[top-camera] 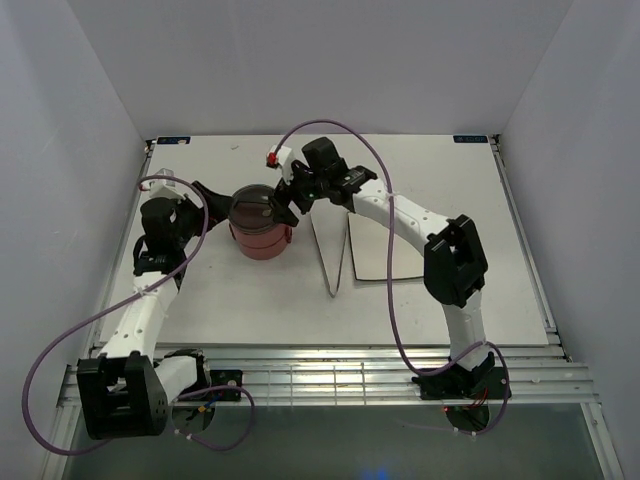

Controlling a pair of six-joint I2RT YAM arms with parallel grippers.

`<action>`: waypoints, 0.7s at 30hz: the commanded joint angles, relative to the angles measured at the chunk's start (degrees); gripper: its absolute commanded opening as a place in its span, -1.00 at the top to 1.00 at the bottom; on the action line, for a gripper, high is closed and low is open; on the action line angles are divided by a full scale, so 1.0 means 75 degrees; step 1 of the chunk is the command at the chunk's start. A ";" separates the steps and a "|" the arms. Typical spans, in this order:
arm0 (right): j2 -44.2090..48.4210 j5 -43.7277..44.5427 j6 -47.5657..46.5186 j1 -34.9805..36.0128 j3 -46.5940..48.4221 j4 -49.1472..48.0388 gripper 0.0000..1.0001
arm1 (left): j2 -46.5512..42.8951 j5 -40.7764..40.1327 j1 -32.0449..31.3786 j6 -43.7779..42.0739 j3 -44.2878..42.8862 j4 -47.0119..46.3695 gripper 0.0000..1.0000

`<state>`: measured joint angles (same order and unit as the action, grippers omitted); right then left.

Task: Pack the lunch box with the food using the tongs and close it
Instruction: Reset both arms

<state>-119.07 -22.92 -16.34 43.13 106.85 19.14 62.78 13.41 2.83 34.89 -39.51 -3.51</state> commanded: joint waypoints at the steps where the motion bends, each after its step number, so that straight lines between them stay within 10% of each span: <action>1: 0.1339 0.0548 0.1145 -0.0033 -0.0662 0.0098 -0.80 | -0.1101 0.1081 -0.0178 -0.0492 -0.0311 0.0924 -0.96; 11: 0.4506 0.4294 0.3384 0.0506 -0.4634 -0.0653 -0.80 | -0.2815 0.2442 -0.0260 -0.2110 -0.0253 0.3046 -0.96; 21: 0.7378 0.4661 0.3596 0.0577 -0.6757 -0.1180 -0.80 | -0.3250 0.3578 -0.0249 -0.1713 0.0486 0.2660 -0.96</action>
<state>-67.46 9.15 9.30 47.35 56.86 14.81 39.00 35.14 0.95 21.50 -36.69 16.84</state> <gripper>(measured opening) 0.900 0.976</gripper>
